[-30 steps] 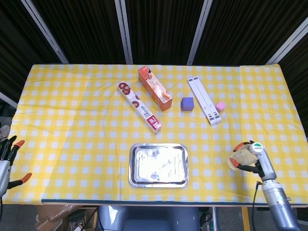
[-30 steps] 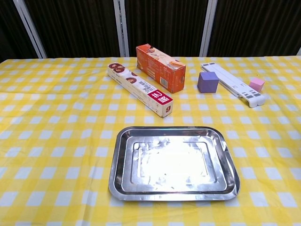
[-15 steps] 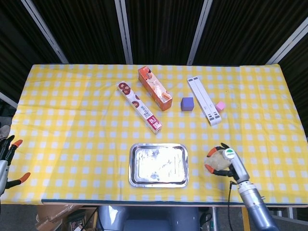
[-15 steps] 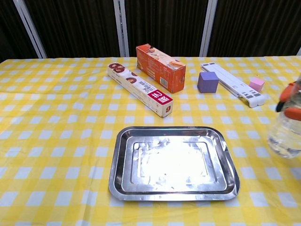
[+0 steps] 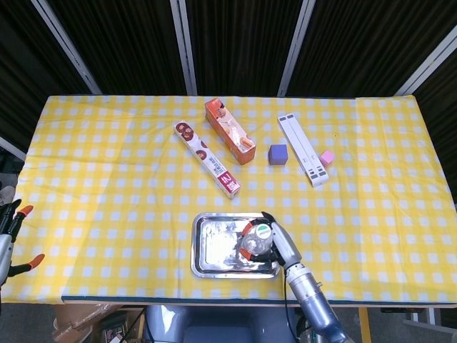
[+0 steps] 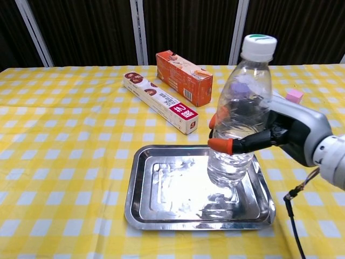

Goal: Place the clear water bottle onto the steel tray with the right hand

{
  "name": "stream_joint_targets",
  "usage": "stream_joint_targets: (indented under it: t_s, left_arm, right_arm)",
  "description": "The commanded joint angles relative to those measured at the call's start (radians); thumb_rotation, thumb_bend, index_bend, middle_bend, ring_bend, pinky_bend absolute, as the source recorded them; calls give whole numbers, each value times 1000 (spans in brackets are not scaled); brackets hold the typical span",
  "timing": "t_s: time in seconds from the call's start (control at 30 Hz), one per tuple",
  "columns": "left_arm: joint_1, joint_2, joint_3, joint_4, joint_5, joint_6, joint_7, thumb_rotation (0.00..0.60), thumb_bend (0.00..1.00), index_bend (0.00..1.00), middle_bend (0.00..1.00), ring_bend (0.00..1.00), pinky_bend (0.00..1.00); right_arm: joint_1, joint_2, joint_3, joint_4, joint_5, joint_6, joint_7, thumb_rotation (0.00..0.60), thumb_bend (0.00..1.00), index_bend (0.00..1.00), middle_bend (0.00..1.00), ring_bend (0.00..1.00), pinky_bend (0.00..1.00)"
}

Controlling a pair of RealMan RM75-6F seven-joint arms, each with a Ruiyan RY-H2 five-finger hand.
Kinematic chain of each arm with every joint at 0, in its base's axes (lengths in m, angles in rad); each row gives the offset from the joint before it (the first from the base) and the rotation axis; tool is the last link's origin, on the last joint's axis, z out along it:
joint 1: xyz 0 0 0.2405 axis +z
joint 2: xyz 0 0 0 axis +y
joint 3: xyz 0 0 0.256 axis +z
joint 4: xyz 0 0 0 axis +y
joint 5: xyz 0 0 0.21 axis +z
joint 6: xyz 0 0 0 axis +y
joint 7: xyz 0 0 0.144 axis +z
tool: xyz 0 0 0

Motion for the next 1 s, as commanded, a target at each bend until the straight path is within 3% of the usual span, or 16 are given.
stream_joint_targets:
  t_s: [0.03,0.57,0.63,0.73,0.8,0.9,1.0]
  left_arm:
    - [-3,2,1,0,-3,-8,-6,600,192,114,0,0,0]
    - [0,5,5,-1,10,3,-10,600,192,114,0,0,0]
    - [-1,4,5,0,9,1,-8,600,192,114,0,0,0]
    - [-3,1,6,-1,9,-2,0,600,192,114,0,0,0]
    - [-4,0,8,-2,11,-4,5,600,192,115,0,0,0]
    - [-4,-2,8,-3,13,-2,10,600,192,114,0,0,0]
    - [-5,-3,7,-3,9,-3,12,600,192,114,0,0,0]
  right_arm:
    - [25,-47,18,36,37,30,-82,600,327,853,612,295,0]
    - [9,-85,-17,102,77,15,-51,600,326,853,612,295,0]
    - [9,-83,-26,105,70,3,-44,600,281,822,612,295,0]
    - [11,-79,-37,113,64,-15,-37,600,130,658,564,282,0]
    - [15,-76,-44,118,62,-34,-29,600,61,504,456,229,0]
    - [23,-63,-54,118,67,-76,-11,600,13,247,304,129,0]
    - [33,-44,-55,112,82,-117,3,600,0,114,191,59,0]
